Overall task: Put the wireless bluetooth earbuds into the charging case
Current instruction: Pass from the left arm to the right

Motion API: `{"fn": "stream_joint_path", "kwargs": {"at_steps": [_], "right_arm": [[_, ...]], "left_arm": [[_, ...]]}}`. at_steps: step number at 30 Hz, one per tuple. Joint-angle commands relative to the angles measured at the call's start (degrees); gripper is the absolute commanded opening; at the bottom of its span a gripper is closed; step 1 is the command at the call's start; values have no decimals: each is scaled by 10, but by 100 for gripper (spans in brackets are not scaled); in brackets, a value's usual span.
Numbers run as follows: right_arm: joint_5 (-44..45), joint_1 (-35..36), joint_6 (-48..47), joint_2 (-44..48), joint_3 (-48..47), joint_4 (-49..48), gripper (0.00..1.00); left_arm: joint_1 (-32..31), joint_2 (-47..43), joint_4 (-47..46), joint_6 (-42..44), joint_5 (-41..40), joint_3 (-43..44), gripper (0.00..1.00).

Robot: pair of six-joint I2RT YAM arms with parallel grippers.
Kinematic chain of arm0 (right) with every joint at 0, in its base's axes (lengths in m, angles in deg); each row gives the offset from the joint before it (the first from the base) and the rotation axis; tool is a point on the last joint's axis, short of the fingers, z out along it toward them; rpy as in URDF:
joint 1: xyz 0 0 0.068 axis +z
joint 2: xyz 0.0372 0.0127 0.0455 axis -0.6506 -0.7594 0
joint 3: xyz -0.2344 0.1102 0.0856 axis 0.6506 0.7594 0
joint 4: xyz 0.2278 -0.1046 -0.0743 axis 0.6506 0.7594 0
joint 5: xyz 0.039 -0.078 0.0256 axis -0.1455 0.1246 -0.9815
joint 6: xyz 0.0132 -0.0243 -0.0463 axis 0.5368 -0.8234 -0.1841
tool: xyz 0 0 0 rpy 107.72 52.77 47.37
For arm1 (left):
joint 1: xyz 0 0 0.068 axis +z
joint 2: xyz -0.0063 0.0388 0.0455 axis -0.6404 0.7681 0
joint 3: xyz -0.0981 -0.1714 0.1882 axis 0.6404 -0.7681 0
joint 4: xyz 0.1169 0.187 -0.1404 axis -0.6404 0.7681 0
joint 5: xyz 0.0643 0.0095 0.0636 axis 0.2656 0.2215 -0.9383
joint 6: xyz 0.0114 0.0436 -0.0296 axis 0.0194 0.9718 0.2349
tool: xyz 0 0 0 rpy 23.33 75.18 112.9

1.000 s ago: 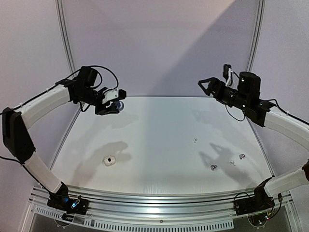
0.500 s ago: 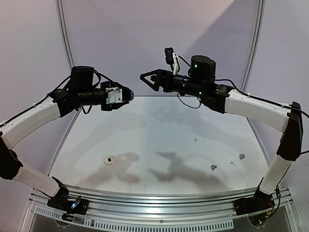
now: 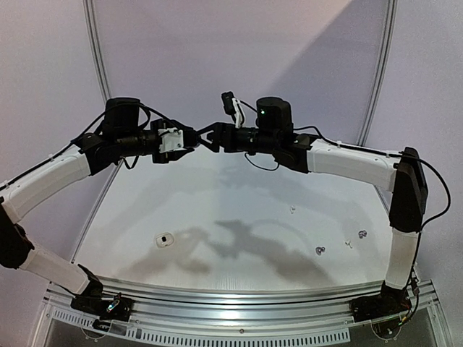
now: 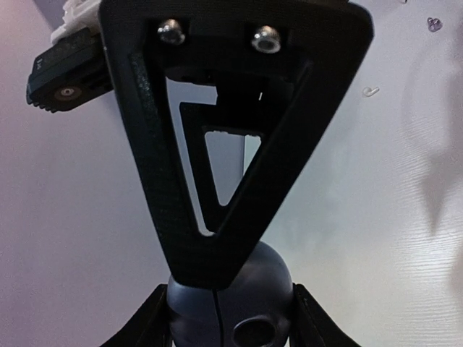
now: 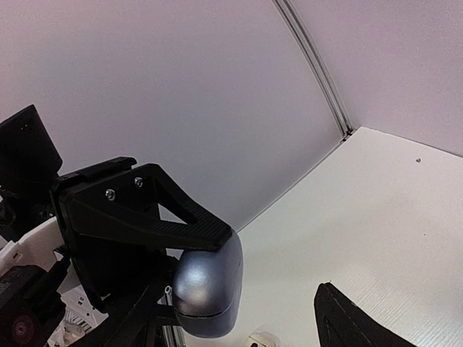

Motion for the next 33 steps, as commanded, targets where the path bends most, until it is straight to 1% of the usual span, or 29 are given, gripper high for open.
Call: {"fn": "stream_joint_path", "kwargs": {"at_steps": [1, 4, 8, 10, 11, 14, 20, 21, 22, 23, 24, 25, 26, 29, 31, 33], "right_arm": [[-16, 11, -1, -25, -36, 7, 75], [-15, 11, 0, -42, -55, 20, 71], [-24, 11, -6, -62, -82, 38, 60], [-30, 11, -11, -65, -83, 43, 59], [-32, 11, -14, -65, -84, 46, 57], [-35, 11, -21, -64, -84, 53, 44], [-43, 11, -22, -64, -84, 47, 9], [-45, 11, -23, -64, -84, 46, 5], [-46, 11, -23, -64, -84, 46, 2], [-47, 11, -24, -63, -83, 46, 0], [-48, 11, -26, -61, -83, 47, 0], [-49, 11, -30, -59, -81, 48, 0], [-49, 11, -38, -56, -80, 51, 0], [-50, 10, -62, -35, -67, 55, 0], [-53, 9, -88, -12, -47, 53, 0], [-64, 4, -103, 20, -25, 41, 0]], "left_arm": [[-2, 5, -6, -7, 5, -6, 34], [-2, 5, -6, -8, 5, -6, 34], [-2, 7, -12, -7, 2, -6, 34], [-2, 7, -13, -7, -1, -6, 34], [-2, 7, -14, -6, -2, -7, 34], [-2, 7, -14, -6, -2, -8, 34], [-2, 7, -12, -6, 0, -10, 35], [-2, 7, -11, -6, 0, -10, 39], [-2, 6, -10, -8, 1, -11, 51], [-2, 6, -8, -11, 3, -12, 69], [-2, 5, -7, -16, 5, -12, 85], [-2, 4, -6, -27, 8, -14, 97], [-1, 3, -7, -43, 11, -14, 99], [9, -1, 5, -116, 35, -11, 99], [25, -8, 33, -168, 90, -4, 99], [46, -22, 60, -223, 180, 2, 99]]}}
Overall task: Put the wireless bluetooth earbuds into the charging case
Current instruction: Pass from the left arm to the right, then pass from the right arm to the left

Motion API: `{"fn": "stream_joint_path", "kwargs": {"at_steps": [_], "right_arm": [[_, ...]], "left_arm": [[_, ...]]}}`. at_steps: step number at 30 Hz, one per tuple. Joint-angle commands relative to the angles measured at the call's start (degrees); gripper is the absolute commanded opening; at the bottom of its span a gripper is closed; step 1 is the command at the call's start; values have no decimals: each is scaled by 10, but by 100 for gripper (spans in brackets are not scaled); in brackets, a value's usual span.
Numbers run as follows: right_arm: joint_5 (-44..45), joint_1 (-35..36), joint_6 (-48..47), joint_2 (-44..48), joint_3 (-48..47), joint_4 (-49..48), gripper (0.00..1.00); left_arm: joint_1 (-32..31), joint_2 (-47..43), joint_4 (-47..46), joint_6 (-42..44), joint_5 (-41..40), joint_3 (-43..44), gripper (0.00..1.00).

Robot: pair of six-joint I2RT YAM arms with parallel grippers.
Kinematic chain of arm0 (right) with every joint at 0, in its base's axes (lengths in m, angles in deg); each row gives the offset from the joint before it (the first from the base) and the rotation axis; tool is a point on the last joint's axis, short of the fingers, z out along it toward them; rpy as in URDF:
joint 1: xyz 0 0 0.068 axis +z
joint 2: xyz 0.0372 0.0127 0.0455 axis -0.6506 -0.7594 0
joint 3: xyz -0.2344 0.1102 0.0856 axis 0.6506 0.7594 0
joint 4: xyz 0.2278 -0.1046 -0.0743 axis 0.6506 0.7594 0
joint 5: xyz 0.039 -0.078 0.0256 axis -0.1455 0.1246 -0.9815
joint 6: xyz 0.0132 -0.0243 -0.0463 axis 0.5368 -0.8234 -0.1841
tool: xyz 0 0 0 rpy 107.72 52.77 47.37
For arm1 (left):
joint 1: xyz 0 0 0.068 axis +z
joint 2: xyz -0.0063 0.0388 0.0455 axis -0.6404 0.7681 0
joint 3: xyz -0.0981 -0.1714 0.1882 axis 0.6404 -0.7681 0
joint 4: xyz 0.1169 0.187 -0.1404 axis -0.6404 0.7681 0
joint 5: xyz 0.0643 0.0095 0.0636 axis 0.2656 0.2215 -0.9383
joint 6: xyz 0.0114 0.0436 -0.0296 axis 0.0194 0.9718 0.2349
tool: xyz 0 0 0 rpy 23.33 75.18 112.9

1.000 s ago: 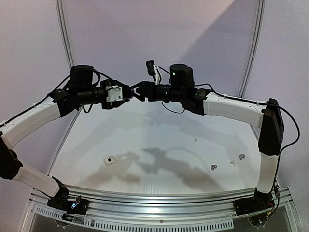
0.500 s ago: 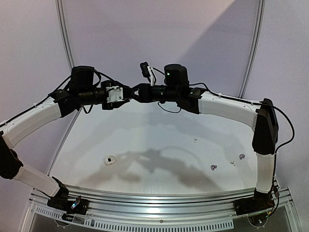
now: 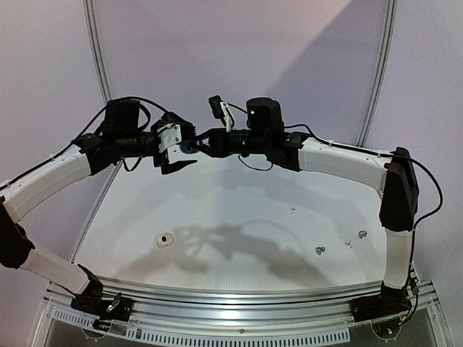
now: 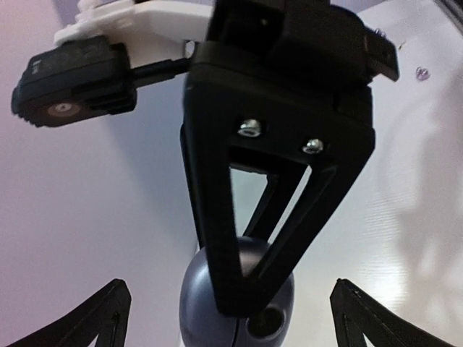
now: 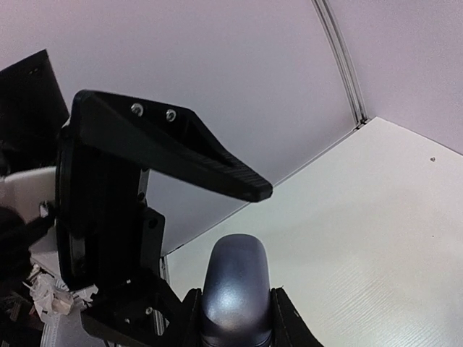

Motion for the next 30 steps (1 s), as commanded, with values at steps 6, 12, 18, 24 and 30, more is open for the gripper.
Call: {"fn": "stream_joint_path", "kwargs": {"at_steps": [6, 12, 18, 24, 30], "right_arm": [[-60, -17, -73, 138, 81, -40, 0], [-84, -17, -74, 164, 79, -82, 0], [-81, -12, -64, 161, 78, -115, 0], [-84, -3, -72, 155, 71, -116, 0], [-90, 2, -71, 149, 66, -115, 0]], "left_arm": [[105, -52, -44, -398, 376, -18, 99], [103, -67, -270, -596, 474, -76, 92], [79, -62, -308, -636, 427, -74, 82], [63, -47, -327, -662, 414, -59, 71], [50, -24, -346, -688, 405, -39, 72]]}}
